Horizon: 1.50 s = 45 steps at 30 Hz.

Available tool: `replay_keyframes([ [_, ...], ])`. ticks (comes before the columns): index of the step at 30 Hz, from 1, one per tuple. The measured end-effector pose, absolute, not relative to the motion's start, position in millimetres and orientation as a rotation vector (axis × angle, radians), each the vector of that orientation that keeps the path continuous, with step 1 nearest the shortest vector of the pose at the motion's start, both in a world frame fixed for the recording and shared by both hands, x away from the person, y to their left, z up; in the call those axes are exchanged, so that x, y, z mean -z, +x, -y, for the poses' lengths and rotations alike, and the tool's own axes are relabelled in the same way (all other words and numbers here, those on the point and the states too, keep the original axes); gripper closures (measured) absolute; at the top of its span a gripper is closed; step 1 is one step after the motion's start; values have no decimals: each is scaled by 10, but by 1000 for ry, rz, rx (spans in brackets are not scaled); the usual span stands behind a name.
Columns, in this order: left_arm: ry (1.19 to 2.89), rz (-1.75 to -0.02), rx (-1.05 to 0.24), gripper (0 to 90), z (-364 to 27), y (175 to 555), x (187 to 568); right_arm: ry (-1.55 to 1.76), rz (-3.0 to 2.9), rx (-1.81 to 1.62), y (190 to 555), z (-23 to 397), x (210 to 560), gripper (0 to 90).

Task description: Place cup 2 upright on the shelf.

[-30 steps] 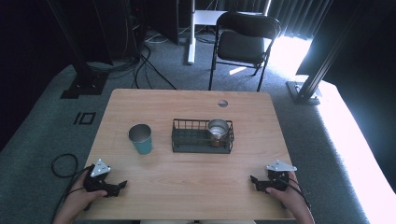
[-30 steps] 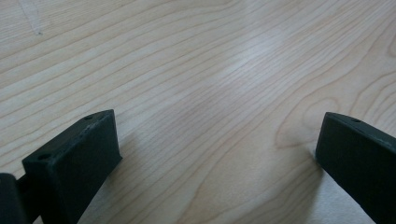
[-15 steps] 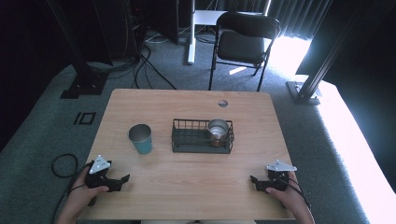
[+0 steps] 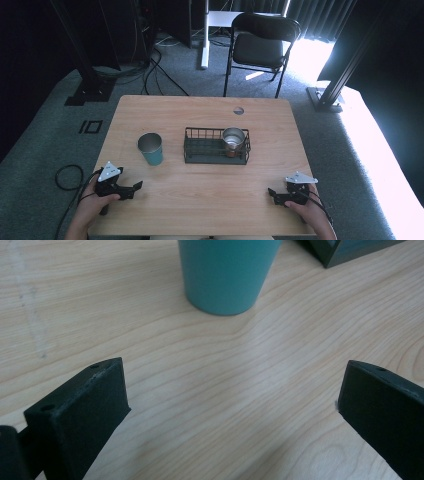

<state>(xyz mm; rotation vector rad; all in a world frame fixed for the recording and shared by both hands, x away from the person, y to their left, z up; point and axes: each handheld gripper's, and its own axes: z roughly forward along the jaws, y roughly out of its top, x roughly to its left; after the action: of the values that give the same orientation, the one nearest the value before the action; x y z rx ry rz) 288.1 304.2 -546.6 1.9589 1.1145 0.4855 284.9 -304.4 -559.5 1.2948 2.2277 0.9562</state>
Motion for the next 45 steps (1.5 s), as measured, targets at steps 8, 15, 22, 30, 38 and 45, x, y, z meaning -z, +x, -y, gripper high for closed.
replay_keyframes([
  [8, 1941, -1085, -497, 5, -2939, 2959, 5409, 1295, -2228, -956, 2849, 3044, 5595, 108],
  [15, 1902, -1066, -518, 5, -2846, 3084, 5339, 1295, -2228, -957, 2849, 3044, 5595, 108],
  [22, 1860, -1060, -522, 5, -2774, 3192, 5304, 1295, -2228, -956, 2849, 3044, 5595, 108],
  [30, 1857, -1055, -531, 5, -2695, 3299, 5308, 1297, -2228, -957, 2849, 3044, 5595, 108],
  [38, 1810, -1060, -544, 5, -2647, 3390, 5300, 1296, -2228, -957, 2849, 3044, 5595, 108],
  [45, 1759, -1072, -565, 5, -2592, 3456, 5272, 1297, -2228, -957, 2849, 3044, 5595, 108],
])
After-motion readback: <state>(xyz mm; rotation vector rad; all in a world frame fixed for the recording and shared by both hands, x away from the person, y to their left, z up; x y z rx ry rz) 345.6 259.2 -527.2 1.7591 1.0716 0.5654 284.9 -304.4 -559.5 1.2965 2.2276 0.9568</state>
